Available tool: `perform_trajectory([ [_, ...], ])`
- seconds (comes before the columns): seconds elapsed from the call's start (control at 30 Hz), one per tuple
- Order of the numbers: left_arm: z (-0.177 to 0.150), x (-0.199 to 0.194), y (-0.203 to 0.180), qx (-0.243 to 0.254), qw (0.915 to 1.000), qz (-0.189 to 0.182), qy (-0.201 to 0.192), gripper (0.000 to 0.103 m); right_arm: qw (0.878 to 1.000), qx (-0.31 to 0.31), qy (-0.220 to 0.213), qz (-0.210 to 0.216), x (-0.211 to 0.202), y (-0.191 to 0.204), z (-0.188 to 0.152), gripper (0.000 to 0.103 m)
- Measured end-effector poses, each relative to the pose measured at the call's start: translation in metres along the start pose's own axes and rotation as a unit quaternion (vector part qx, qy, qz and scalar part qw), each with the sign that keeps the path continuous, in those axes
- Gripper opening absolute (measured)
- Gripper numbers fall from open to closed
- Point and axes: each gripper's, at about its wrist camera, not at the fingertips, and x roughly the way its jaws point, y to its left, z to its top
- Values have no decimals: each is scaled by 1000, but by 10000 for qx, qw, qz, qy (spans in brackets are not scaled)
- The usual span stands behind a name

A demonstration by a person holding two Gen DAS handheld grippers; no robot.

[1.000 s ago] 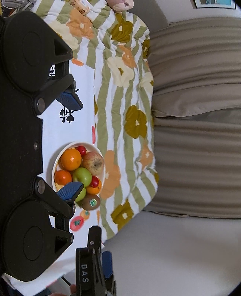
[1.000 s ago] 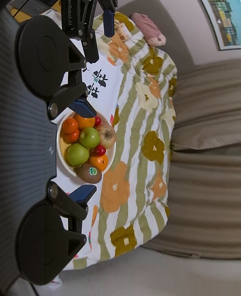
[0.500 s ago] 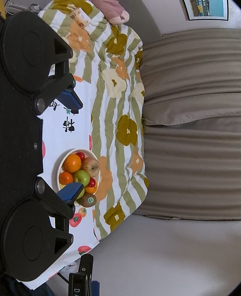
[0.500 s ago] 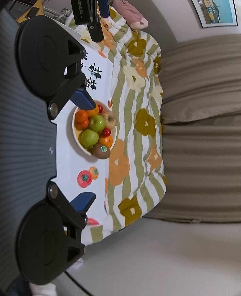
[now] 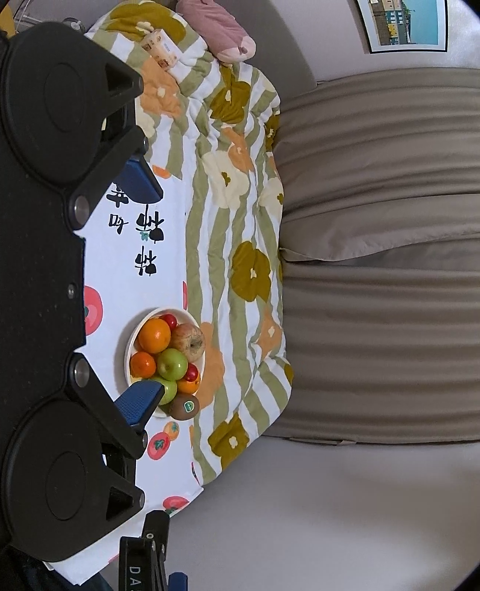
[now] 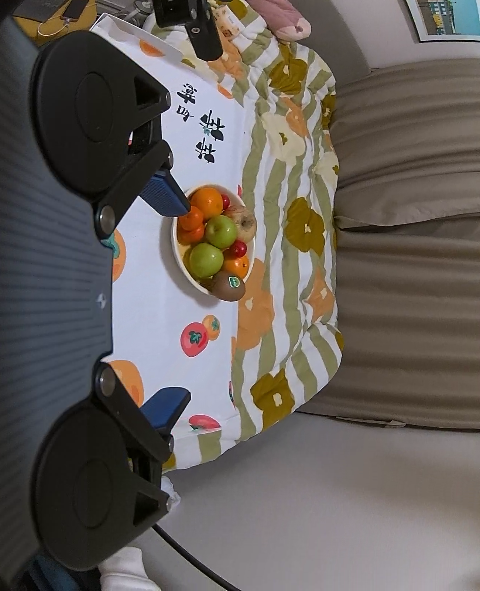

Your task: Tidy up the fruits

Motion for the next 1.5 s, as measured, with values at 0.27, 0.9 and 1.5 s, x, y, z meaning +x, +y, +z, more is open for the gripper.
perform_trajectory([
  [0.27, 0, 0, 2, 11, 10000, -27, -35, 103, 10000, 68, 20, -18, 3, 4, 0, 103],
  [0.9, 2, 7, 10, 9, 10000, -18, -6, 103, 9999, 88, 87, -46, 12, 12, 5, 103],
  [1.5, 1, 12, 12, -25, 10000, -20, 28, 103, 9999, 95, 122, -31, 15, 18, 4, 103],
])
